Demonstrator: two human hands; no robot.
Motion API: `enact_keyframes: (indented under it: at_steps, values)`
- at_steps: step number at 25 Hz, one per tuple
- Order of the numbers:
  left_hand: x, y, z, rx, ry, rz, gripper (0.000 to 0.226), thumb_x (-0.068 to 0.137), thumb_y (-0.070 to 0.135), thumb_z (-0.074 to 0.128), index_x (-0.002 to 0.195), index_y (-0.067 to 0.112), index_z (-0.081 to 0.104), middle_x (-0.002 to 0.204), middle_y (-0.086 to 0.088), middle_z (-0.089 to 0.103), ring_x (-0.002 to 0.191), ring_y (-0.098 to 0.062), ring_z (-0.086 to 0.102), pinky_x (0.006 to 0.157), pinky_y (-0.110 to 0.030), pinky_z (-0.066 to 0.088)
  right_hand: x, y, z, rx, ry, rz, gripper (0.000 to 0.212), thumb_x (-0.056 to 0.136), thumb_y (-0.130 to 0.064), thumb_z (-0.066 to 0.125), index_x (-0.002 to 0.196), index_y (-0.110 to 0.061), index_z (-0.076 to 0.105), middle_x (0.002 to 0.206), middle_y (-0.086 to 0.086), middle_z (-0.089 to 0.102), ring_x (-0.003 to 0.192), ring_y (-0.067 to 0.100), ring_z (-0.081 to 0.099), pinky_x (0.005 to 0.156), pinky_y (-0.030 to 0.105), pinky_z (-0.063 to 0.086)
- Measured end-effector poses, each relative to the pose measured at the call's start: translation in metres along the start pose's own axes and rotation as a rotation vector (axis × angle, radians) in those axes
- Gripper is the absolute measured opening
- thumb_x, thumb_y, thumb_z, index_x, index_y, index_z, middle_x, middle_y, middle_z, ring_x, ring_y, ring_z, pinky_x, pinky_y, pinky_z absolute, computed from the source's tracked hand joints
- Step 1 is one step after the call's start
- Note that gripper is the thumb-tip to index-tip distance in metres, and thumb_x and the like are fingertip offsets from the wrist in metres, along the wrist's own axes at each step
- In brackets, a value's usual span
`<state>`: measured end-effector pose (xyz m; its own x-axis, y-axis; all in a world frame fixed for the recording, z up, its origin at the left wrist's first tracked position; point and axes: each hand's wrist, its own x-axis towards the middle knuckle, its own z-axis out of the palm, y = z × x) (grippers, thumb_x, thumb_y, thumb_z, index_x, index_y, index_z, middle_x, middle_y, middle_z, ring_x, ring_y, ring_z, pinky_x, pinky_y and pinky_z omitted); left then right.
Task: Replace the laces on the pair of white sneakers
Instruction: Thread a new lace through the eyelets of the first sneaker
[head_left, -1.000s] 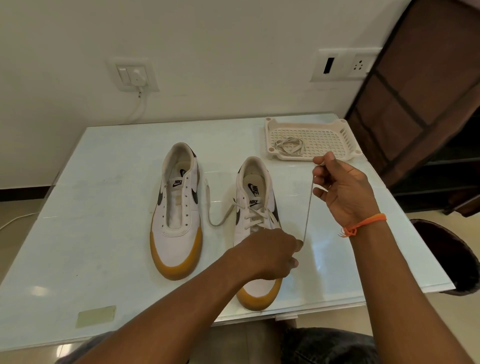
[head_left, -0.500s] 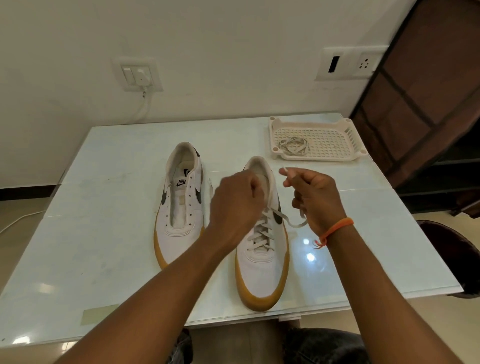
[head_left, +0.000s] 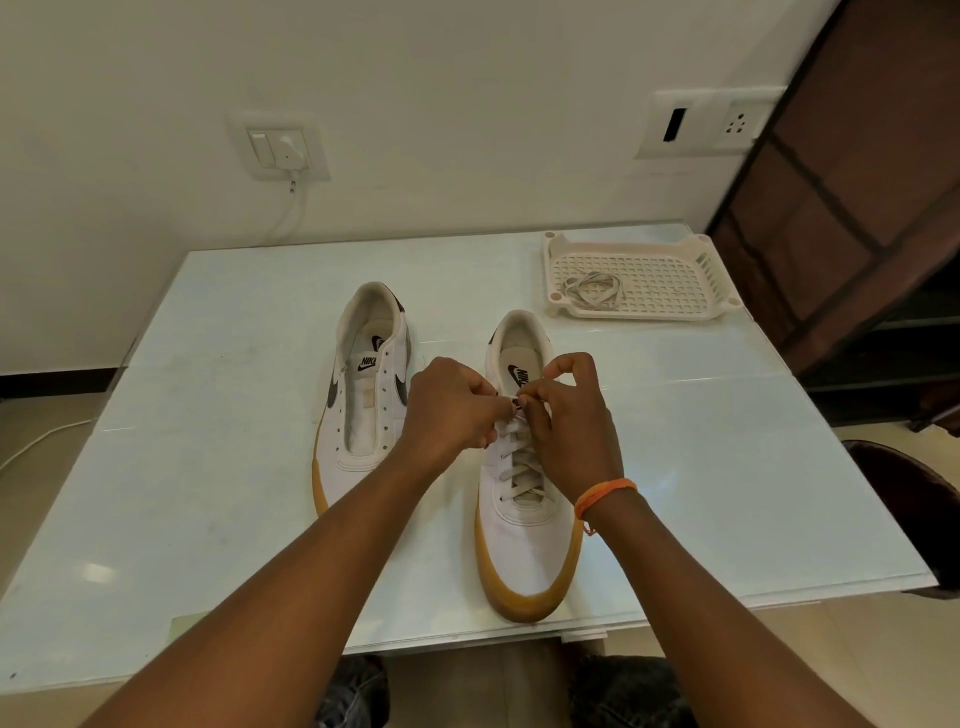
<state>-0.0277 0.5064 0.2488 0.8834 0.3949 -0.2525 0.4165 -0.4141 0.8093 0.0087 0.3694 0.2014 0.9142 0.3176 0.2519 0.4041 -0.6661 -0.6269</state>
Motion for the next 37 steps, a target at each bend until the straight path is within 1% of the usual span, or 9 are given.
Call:
enact_keyframes:
  at_steps: [3,7,10,19,22,29,32,34,37]
  values:
    - [-0.001,0.001,-0.002,-0.056,-0.039,-0.019,0.016,0.078,0.012,0.079,0.078,-0.003,0.073,0.058,-0.012,0.068,0.037,-0.006,0.057,0.04,-0.013,0.042,0.0,-0.002,0.002,0.05,0.0,0.014,0.012,0.094,-0.017,0.061,0.086,-0.014,0.069,0.118,0.001,0.041,0.07,0.02,0.06,0.068,0.036,0.055]
    - [0.0,0.002,-0.004,-0.077,-0.058,-0.024,0.017,0.077,0.015,0.081,0.08,0.001,0.073,0.056,-0.008,0.067,0.04,-0.007,0.06,0.043,-0.014,0.046,0.003,-0.001,0.004,0.145,-0.007,0.078,0.01,0.093,-0.014,0.062,0.09,-0.014,0.072,0.116,-0.002,0.037,0.076,0.0,0.051,0.074,0.012,0.042]
    - [0.001,0.002,-0.009,-0.076,-0.104,-0.028,0.017,0.079,0.02,0.08,0.081,0.005,0.073,0.058,-0.007,0.069,0.043,-0.008,0.063,0.043,-0.015,0.047,0.004,-0.001,0.005,0.151,-0.024,0.105,0.01,0.093,-0.014,0.062,0.091,-0.014,0.072,0.115,-0.001,0.035,0.082,0.007,0.052,0.08,0.02,0.046]
    - [0.004,0.003,-0.013,-0.188,-0.073,-0.128,0.005,0.087,0.006,0.068,0.084,0.002,0.071,0.076,-0.018,0.072,0.045,-0.012,0.065,0.038,-0.014,0.043,0.008,-0.008,0.011,0.109,-0.063,0.175,0.012,0.094,-0.019,0.062,0.102,-0.016,0.071,0.11,-0.003,0.03,0.086,0.015,0.051,0.082,0.02,0.043]
    - [0.004,0.005,-0.017,-0.147,-0.075,-0.109,0.009,0.087,0.005,0.065,0.088,-0.001,0.071,0.077,-0.014,0.072,0.044,-0.011,0.065,0.037,-0.013,0.041,0.015,-0.007,0.004,0.117,-0.122,0.176,0.011,0.091,-0.023,0.066,0.099,-0.017,0.071,0.109,0.0,0.034,0.081,0.007,0.048,0.083,0.019,0.042]
    - [0.024,-0.003,-0.062,-0.305,0.373,-0.144,0.014,0.091,0.012,0.055,0.088,0.007,0.068,0.078,-0.002,0.072,0.042,-0.007,0.061,0.041,-0.016,0.044,0.026,0.01,-0.027,0.15,-0.312,0.108,0.012,0.089,-0.027,0.068,0.098,-0.022,0.073,0.106,0.002,0.042,0.1,0.008,0.04,0.08,0.007,0.035]
    - [0.029,-0.008,-0.077,-0.411,0.569,-0.129,0.019,0.091,0.009,0.055,0.078,0.013,0.068,0.079,-0.004,0.072,0.041,-0.006,0.059,0.044,-0.018,0.049,0.027,0.013,-0.029,0.169,-0.348,0.104,0.014,0.091,-0.027,0.066,0.102,-0.024,0.073,0.103,0.0,0.045,0.098,0.009,0.045,0.084,0.017,0.039]
    - [0.031,-0.009,-0.08,-0.409,0.579,-0.092,0.022,0.092,0.01,0.055,0.074,0.017,0.066,0.081,-0.005,0.071,0.04,-0.006,0.057,0.046,-0.02,0.049,0.027,0.012,-0.033,0.278,-0.328,0.13,0.016,0.094,-0.026,0.061,0.103,-0.02,0.073,0.098,-0.006,0.05,0.085,0.01,0.053,0.075,0.016,0.048]
    - [0.03,-0.011,-0.069,-0.153,0.368,-0.113,0.017,0.095,0.019,0.056,0.083,0.01,0.065,0.084,-0.006,0.07,0.042,-0.007,0.061,0.042,-0.016,0.045,0.027,0.013,-0.042,0.454,-0.296,0.201,0.023,0.099,-0.023,0.052,0.102,-0.017,0.074,0.099,-0.006,0.064,0.071,0.011,0.06,0.06,0.01,0.046]
